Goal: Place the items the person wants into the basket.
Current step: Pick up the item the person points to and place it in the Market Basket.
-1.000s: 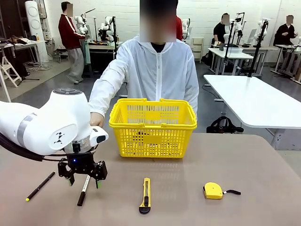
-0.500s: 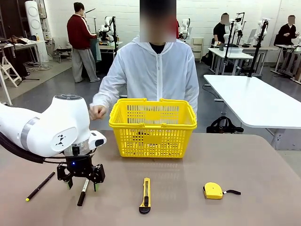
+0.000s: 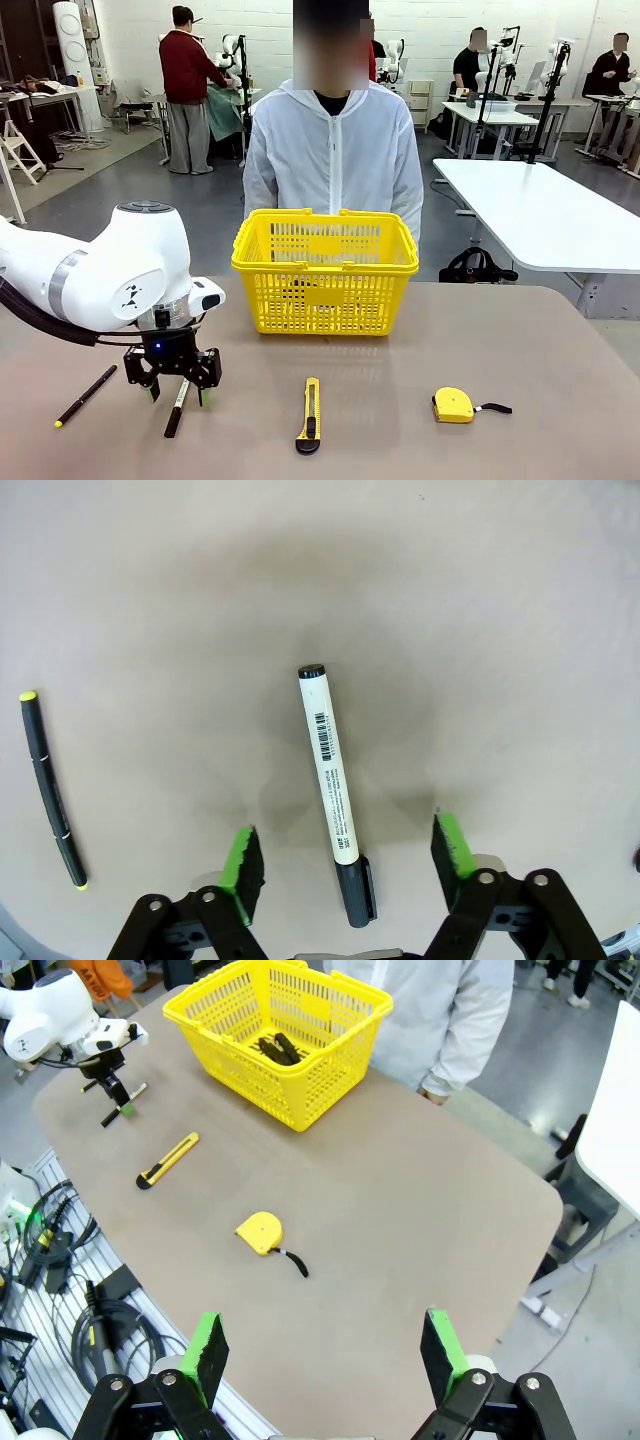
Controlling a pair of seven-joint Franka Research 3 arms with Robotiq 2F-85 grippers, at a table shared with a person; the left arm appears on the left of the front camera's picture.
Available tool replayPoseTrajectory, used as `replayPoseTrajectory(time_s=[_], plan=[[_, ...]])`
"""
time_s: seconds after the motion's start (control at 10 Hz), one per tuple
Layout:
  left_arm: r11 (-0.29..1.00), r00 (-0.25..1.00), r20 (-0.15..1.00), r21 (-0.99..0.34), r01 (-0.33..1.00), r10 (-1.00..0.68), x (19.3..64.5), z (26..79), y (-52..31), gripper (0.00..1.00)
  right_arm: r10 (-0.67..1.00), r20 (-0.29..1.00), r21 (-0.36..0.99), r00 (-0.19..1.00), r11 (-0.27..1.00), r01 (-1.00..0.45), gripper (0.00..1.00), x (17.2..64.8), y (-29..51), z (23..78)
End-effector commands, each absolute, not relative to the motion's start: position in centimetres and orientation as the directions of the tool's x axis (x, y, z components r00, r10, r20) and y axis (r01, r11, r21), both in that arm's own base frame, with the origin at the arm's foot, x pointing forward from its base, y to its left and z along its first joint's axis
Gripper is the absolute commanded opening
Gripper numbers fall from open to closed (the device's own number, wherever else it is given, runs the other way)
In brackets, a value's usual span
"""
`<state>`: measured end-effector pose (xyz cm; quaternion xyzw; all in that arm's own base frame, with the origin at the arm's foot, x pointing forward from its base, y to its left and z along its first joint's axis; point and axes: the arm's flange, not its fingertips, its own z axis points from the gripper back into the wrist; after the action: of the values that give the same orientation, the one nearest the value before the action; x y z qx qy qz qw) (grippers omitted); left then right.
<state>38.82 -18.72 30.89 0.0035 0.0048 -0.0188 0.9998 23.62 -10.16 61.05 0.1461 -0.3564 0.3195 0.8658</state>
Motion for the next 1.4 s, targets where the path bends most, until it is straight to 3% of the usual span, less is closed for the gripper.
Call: replayPoseTrajectory(time_s=[0.0, 0.2, 0.3, 0.5, 1.1, 1.3], plan=[[0.999, 0.998, -0.027, -0.004, 0.053, -0.053, 39.5, 30.6, -18.8, 0.00, 0.450, 0.704, 0.030, 0.548, 0.753, -0.657, 1.00, 23.8, -10.2, 61.1], [0.999, 0.999, -0.024, 0.000, 0.047, -0.047, 39.3, 30.3, -18.8, 0.00, 0.450, 0.704, 0.030, 0.548, 0.753, -0.657, 1.00, 23.8, -10.2, 61.1], [0.999, 0.999, -0.024, 0.002, 0.047, -0.047, 39.3, 30.4, -18.7, 0.19, 0.450, 0.704, 0.030, 0.548, 0.753, -0.657, 1.00, 23.8, -10.2, 61.1], [0.999, 0.999, -0.026, 0.004, 0.048, -0.048, 39.3, 30.4, -18.7, 0.00, 0.450, 0.704, 0.030, 0.548, 0.753, -0.657, 1.00, 23.8, -10.2, 61.1], [0.996, 0.996, -0.033, 0.029, 0.087, -0.086, 39.2, 31.7, -18.4, 0.00, 0.450, 0.704, 0.030, 0.548, 0.753, -0.657, 1.00, 23.8, -10.2, 61.1], [0.993, 0.994, -0.022, 0.062, 0.104, -0.103, 37.1, 38.4, -17.8, 0.02, 0.450, 0.704, 0.030, 0.548, 0.753, -0.657, 1.00, 23.8, -10.2, 61.1]])
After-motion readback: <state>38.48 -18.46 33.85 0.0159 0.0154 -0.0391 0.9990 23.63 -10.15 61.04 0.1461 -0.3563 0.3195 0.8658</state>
